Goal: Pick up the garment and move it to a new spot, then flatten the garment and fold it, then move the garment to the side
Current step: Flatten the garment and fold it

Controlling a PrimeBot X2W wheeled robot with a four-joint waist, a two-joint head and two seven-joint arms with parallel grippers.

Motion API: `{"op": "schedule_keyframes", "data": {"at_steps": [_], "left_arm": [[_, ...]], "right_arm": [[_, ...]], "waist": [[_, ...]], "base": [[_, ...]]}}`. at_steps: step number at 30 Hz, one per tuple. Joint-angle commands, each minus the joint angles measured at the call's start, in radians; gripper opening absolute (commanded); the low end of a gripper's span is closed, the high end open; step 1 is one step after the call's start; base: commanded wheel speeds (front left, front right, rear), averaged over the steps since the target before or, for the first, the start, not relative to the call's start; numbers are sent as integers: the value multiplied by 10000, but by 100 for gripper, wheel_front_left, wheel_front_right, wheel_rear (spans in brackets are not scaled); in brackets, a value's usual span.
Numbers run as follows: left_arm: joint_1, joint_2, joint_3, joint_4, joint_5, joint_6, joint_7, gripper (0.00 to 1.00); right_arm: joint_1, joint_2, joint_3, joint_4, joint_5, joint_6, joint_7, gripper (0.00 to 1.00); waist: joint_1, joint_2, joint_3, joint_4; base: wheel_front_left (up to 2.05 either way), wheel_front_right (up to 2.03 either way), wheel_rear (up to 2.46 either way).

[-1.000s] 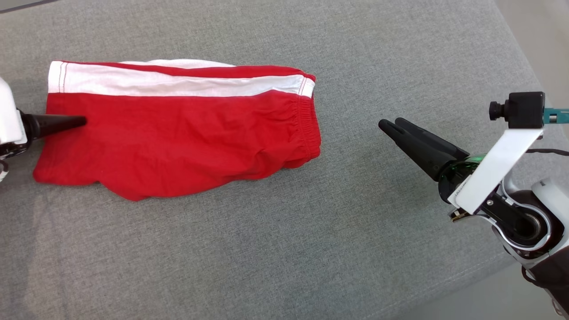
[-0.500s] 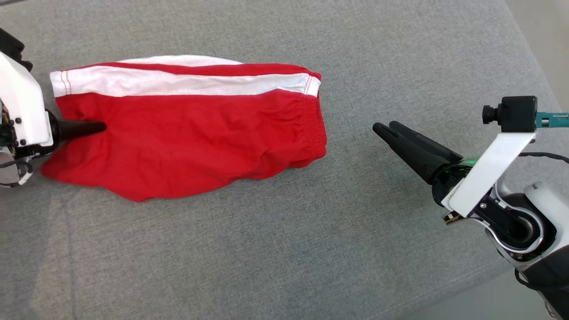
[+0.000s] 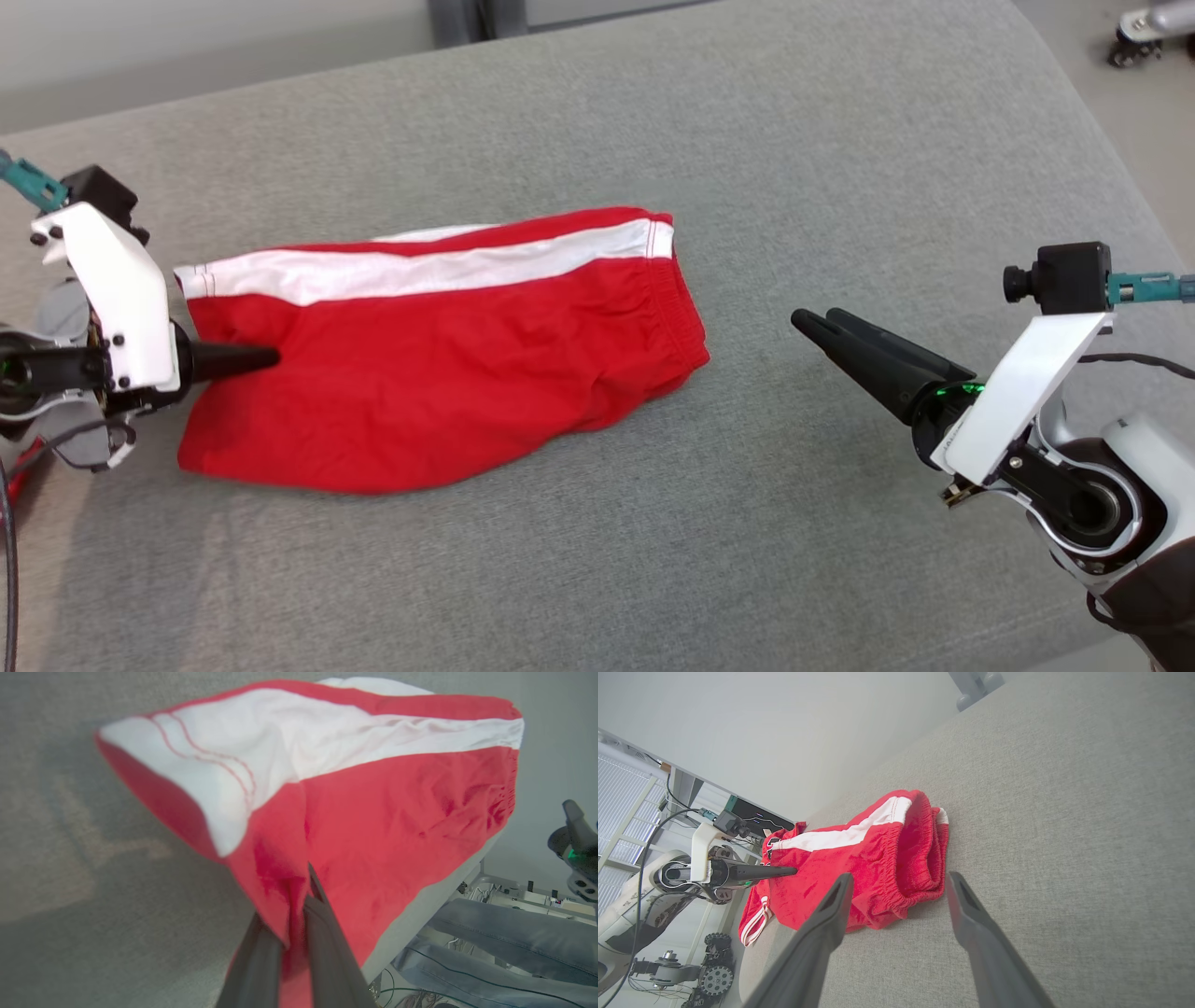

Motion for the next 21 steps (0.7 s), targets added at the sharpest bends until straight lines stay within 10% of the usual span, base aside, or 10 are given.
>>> {"op": "schedule_keyframes", "data": {"at_steps": [1, 6, 7, 8, 21], "left_arm": [[263, 71, -44, -38, -48, 70, -76, 0], [560, 148, -158, -117, 145, 213, -297, 0], [585, 130, -131, -85, 195, 239, -416, 67], [640, 101, -137, -61, 206, 240, -475, 100], [627, 195, -165, -115, 647, -4, -960, 100]], "right_arm": [[139, -47, 6, 7, 33, 7, 71, 100], [248, -9, -19, 24, 22, 7, 142, 100], [253, 0, -26, 24, 13, 7, 167, 100], [254, 8, -33, 32, 1, 7, 184, 100], [567, -80, -207, 151, -90, 7, 97, 100]], "waist": [[0, 0, -290, 282], [0, 0, -371, 395], [0, 0, -380, 405], [0, 0, -392, 411], [0, 0, -1120, 658]], "base": [[0, 0, 0], [0, 0, 0], [0, 0, 0], [0, 0, 0], [0, 0, 0]]}}
